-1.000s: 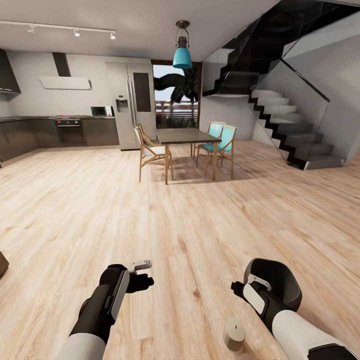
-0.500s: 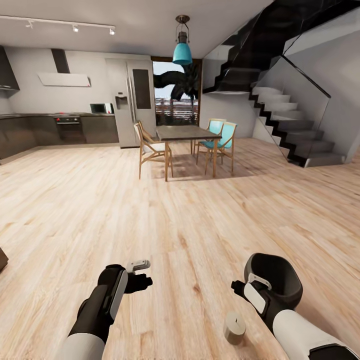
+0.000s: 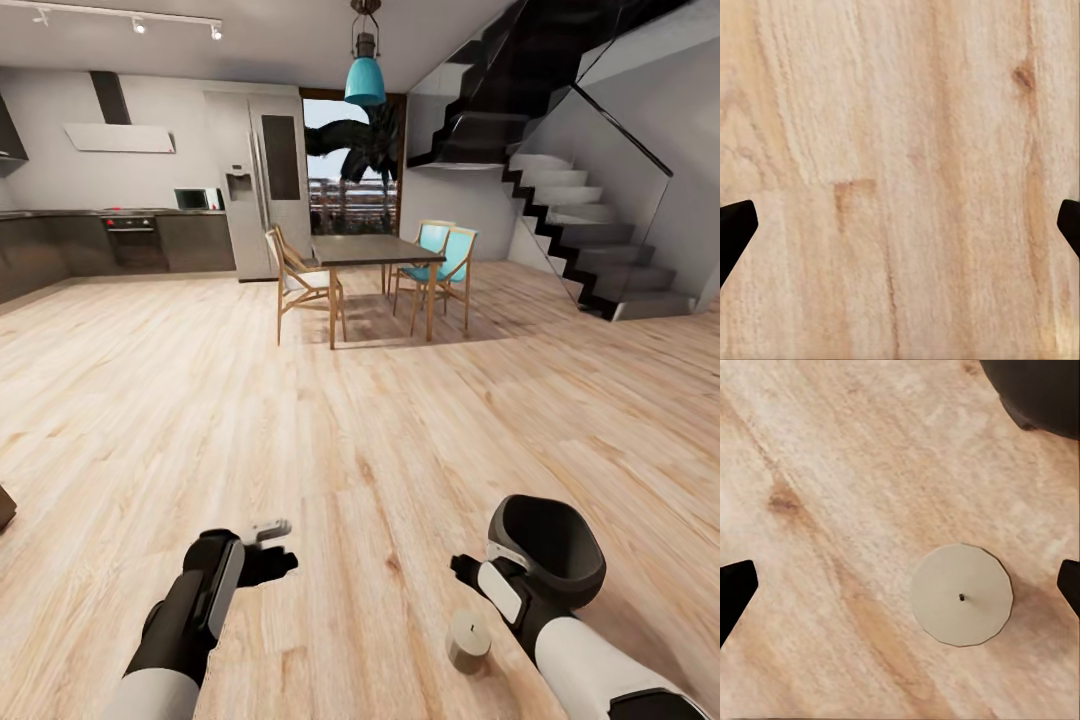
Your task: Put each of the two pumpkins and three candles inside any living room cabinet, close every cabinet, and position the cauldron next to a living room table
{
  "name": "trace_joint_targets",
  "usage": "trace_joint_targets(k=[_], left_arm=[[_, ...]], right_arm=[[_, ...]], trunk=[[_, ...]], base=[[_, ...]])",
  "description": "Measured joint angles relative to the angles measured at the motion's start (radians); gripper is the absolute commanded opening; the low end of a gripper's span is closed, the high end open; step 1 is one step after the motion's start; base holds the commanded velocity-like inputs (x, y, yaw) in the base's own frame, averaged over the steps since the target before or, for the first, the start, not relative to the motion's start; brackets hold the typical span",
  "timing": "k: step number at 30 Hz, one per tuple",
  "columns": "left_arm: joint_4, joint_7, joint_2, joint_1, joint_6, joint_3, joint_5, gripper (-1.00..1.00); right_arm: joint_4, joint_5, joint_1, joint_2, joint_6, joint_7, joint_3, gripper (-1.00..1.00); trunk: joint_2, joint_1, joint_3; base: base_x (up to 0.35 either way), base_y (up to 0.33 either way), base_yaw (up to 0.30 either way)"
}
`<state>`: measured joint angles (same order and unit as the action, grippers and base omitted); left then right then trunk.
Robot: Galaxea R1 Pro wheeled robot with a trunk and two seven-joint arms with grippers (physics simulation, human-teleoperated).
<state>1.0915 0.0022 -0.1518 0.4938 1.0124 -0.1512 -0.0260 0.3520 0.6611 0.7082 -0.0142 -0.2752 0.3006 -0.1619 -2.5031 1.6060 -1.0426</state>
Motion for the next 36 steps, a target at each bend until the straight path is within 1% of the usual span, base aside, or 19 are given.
trace_joint_targets(k=[1,3,4,7,9,10,14,21,23,26,28,31,34,35,36], left_arm=[[0.006,-0.006,0.006,0.000,0.000,-0.006,-0.005,1.00],[0.003,-0.017,0.017,0.004,-0.011,-0.017,-0.014,1.00],[0.000,-0.022,0.011,0.005,-0.017,-0.011,-0.021,1.00],[-0.004,-0.006,-0.006,0.007,-0.023,0.006,-0.042,1.00],[-0.004,0.006,-0.017,0.007,-0.024,0.017,-0.055,1.00],[-0.004,0.011,-0.023,0.008,-0.024,0.023,-0.062,1.00],[-0.004,0.034,-0.023,0.008,-0.024,0.044,-0.086,1.00],[-0.003,0.073,-0.023,0.008,-0.024,0.045,-0.125,1.00],[-0.001,0.084,-0.023,0.008,-0.024,0.044,-0.135,1.00],[-0.001,0.083,-0.023,0.008,-0.023,0.044,-0.152,1.00],[-0.001,0.083,-0.023,0.008,-0.023,0.043,-0.154,1.00],[-0.001,0.082,-0.023,0.008,-0.023,0.034,-0.155,1.00],[-0.001,0.075,-0.023,0.008,-0.023,0.017,-0.158,1.00],[-0.001,0.068,-0.023,0.008,-0.022,-0.007,-0.161,1.00],[-0.001,0.059,-0.023,0.008,-0.022,-0.019,-0.168,1.00]], right_arm=[[0.006,0.000,0.000,0.006,0.000,-0.002,0.003,1.00],[0.008,0.003,0.000,0.010,-0.002,0.007,-0.009,1.00],[0.006,0.004,0.000,0.016,-0.003,0.011,-0.014,1.00],[0.007,0.006,0.000,0.033,-0.004,0.015,-0.024,1.00],[0.007,0.006,0.000,0.037,-0.004,0.016,-0.026,1.00],[0.007,0.006,0.000,0.038,-0.004,0.016,-0.027,1.00],[0.007,0.006,0.000,0.040,-0.005,0.015,-0.028,1.00],[0.007,0.006,0.000,0.039,-0.006,0.011,-0.029,1.00],[0.007,0.006,0.000,0.039,-0.004,0.010,-0.028,1.00],[0.007,0.006,0.000,0.038,-0.003,0.011,-0.024,1.00],[0.007,0.007,0.001,0.038,-0.006,0.012,-0.022,1.00],[0.004,0.010,0.004,0.035,-0.014,0.018,-0.019,1.00],[0.000,0.014,0.007,0.032,-0.019,0.022,-0.018,1.00],[-0.002,0.015,0.008,0.031,-0.021,0.023,-0.018,1.00],[-0.003,0.016,0.008,0.030,-0.026,0.025,-0.017,1.00]], trunk=[[0.000,0.000,0.000],[0.000,0.000,0.000],[0.000,0.000,0.000],[0.000,0.000,0.000],[0.000,0.000,0.000],[0.000,0.000,0.000],[0.000,0.000,0.000],[0.000,0.000,0.000],[0.000,0.001,-0.008],[-0.001,0.002,-0.019],[-0.002,0.003,-0.027],[-0.002,0.005,-0.039],[-0.003,0.006,-0.050],[-0.003,0.006,-0.054],[-0.003,0.007,-0.058]], base=[[0.000,0.000,0.000],[0.000,0.000,0.000],[0.000,0.000,0.000],[0.000,0.000,0.000],[0.062,0.000,0.000],[0.120,0.000,0.000],[0.132,0.000,0.000],[0.027,0.000,0.000],[0.003,0.000,0.000],[0.001,0.000,0.000],[0.000,0.000,0.000],[0.000,0.000,0.000],[0.000,0.000,0.000],[0.000,0.000,0.000],[0.000,0.000,0.000]])
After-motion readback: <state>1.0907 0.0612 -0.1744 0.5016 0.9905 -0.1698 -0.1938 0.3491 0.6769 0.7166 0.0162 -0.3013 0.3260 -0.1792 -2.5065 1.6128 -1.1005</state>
